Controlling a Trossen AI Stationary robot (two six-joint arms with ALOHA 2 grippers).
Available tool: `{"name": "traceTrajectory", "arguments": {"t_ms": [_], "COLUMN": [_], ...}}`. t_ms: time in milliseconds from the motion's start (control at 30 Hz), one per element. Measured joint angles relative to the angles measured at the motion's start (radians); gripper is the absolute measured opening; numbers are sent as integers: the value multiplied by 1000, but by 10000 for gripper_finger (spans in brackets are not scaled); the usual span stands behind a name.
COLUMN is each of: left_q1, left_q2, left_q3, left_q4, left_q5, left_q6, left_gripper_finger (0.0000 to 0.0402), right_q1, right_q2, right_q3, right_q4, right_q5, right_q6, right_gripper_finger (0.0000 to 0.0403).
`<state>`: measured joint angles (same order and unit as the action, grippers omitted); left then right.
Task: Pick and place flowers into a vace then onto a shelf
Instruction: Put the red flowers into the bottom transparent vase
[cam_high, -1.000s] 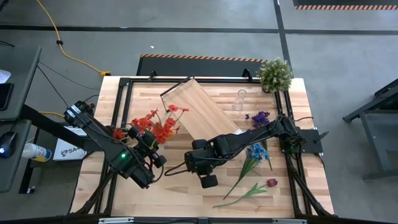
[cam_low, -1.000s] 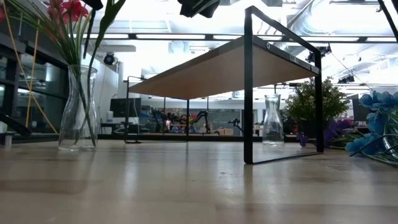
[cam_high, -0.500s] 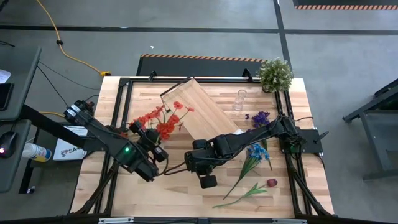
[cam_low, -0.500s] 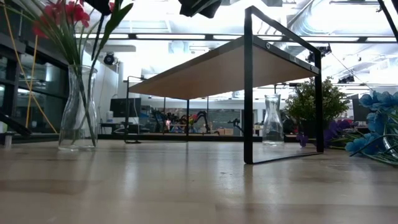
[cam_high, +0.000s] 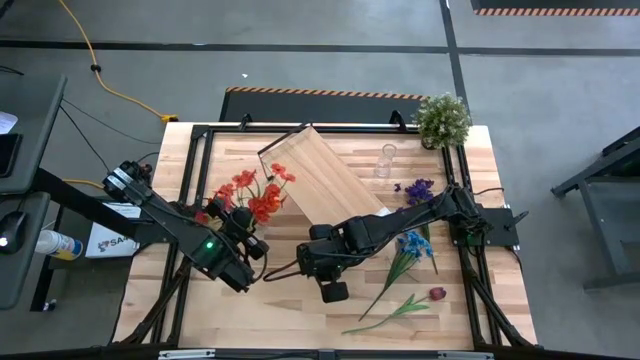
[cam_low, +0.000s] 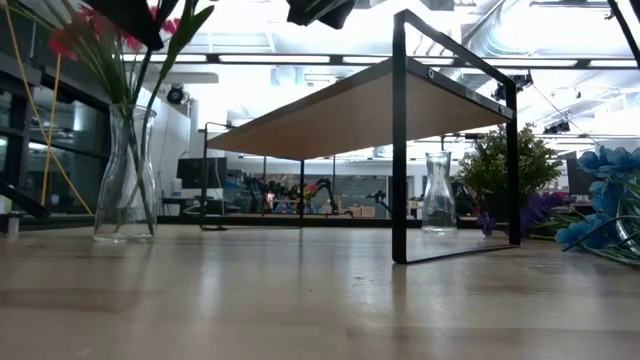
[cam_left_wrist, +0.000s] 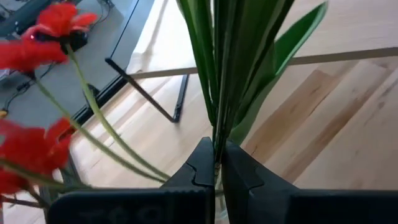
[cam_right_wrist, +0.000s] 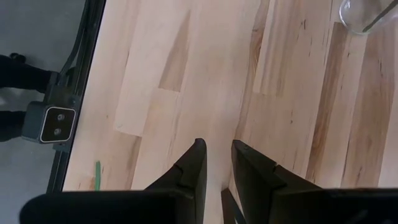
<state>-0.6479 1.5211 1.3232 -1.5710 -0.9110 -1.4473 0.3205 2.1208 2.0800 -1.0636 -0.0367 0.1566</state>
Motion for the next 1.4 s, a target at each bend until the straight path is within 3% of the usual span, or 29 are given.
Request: {"name": "traceTrajectory", "arguments": {"t_ms": [533, 933, 1400], "left_q1": [-66, -72, -72], "left_q2": [0, 43, 60], "left_q3": [-45, -44, -44], "left_q4": [9, 25, 1], "left_q5": [10, 15, 72], "left_q6": [-153, -155, -159], "left_gripper_finger": [45, 75, 79], "right_q1": [0, 0, -12], "right_q2": [0, 0, 0], "right_q3": [0, 0, 0], "right_q4": [42, 46, 45], "right_q5": [-1, -9, -22], "right_q6": [0, 0, -7], "right_gripper_finger": [67, 67, 67]}}
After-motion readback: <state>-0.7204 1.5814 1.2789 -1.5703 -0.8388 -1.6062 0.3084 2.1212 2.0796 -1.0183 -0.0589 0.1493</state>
